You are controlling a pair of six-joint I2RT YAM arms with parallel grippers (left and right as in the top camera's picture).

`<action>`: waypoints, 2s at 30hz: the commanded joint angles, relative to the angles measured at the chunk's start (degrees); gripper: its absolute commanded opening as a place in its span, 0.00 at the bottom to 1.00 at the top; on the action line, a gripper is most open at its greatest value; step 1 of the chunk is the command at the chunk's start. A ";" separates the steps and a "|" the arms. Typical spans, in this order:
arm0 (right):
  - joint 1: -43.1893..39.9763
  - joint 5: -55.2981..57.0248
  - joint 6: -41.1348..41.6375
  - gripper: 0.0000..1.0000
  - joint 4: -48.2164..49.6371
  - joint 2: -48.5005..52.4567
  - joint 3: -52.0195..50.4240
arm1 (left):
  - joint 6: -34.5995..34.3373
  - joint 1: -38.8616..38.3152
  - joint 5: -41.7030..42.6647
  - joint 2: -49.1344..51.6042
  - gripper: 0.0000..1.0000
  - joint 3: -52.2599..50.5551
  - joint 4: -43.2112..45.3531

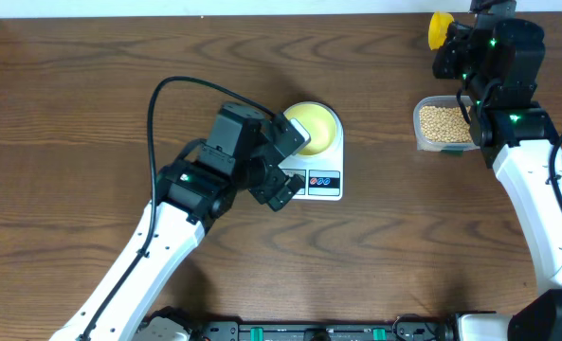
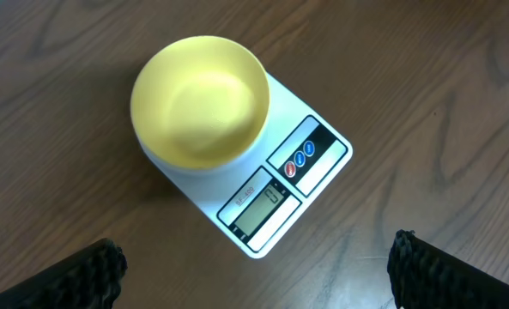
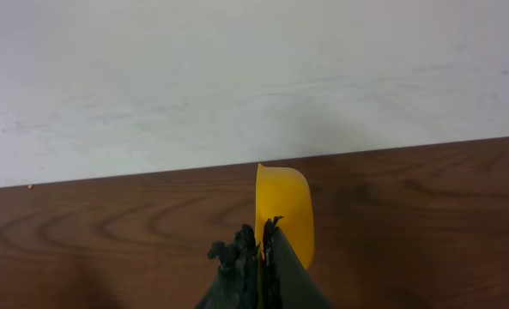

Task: Scoop item into bowl and weigh 50g on scale
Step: 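Withdraw the left gripper to the left of the scale, then lower the yellow scoop with the right gripper into the soybean tub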

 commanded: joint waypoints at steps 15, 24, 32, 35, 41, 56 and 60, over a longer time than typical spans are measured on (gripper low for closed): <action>-0.13 0.44 -0.83 0.01 0.17 0.46 0.68 | -1.60 10.25 12.04 2.21 1.00 -0.33 2.69; -0.13 0.44 -0.81 0.01 0.37 0.46 0.68 | -4.55 10.21 12.13 5.97 1.00 -0.33 5.25; -0.13 0.46 -0.81 0.01 0.68 0.46 0.68 | -2.60 10.21 15.43 5.88 1.00 -0.33 5.97; -0.13 0.46 -0.81 0.01 0.76 0.46 0.68 | -2.62 10.21 16.76 5.86 1.00 -0.33 5.70; -0.15 0.44 -0.81 0.01 0.81 0.46 0.68 | -2.12 10.21 16.52 4.96 1.00 -0.33 4.13; -0.13 0.44 -0.81 0.01 0.83 0.46 0.68 | -0.07 10.21 9.86 -1.05 1.00 -0.33 0.57; -0.13 0.44 -0.81 0.01 0.74 0.46 0.68 | 0.00 10.23 9.86 -0.98 1.00 -0.33 0.85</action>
